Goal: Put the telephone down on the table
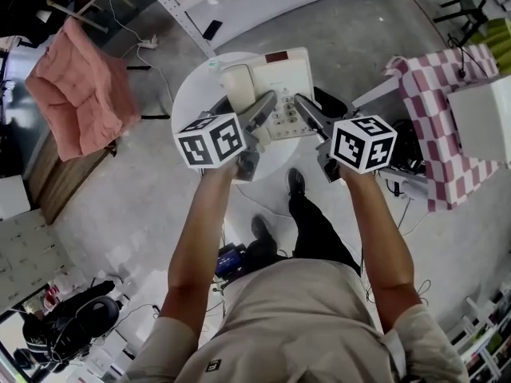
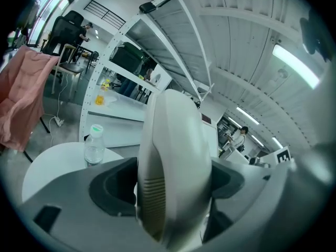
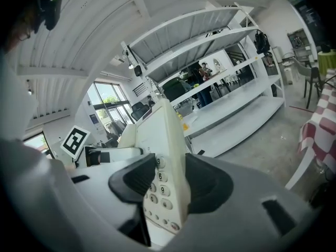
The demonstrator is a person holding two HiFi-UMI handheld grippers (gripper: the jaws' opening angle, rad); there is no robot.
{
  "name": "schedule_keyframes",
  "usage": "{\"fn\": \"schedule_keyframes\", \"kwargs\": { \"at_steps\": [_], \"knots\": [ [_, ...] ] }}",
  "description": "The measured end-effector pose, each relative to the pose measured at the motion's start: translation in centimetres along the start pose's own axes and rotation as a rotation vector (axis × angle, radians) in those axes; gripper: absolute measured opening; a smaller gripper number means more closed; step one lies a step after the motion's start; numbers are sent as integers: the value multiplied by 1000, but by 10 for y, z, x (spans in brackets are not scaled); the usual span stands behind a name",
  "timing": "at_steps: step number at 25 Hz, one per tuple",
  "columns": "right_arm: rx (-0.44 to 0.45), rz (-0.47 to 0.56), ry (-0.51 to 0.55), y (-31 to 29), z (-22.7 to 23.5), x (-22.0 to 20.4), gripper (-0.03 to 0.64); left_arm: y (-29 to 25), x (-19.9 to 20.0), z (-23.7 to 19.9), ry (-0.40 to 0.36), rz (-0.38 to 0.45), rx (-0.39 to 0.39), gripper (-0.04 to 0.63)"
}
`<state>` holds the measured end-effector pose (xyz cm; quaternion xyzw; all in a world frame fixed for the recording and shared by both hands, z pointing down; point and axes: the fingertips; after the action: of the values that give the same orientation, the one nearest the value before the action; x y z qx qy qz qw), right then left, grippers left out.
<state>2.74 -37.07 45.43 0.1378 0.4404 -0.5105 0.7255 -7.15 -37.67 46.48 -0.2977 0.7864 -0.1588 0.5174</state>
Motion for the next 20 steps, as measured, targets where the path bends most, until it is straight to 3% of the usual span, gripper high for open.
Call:
{"fn": "schedule_keyframes", "kwargs": {
  "at_steps": [20],
  "knots": [
    [-2, -90, -202, -40, 104, -90, 163, -103, -90, -46, 46, -202, 43, 377]
  ]
}}
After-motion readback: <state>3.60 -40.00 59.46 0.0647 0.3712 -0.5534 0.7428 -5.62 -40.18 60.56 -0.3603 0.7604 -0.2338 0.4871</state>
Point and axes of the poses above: the fingertips, and each gripper's own axes: y backward along the fingers, z to its right, x out of its top, and after that the axes turned 13 degrees about x, right-handed
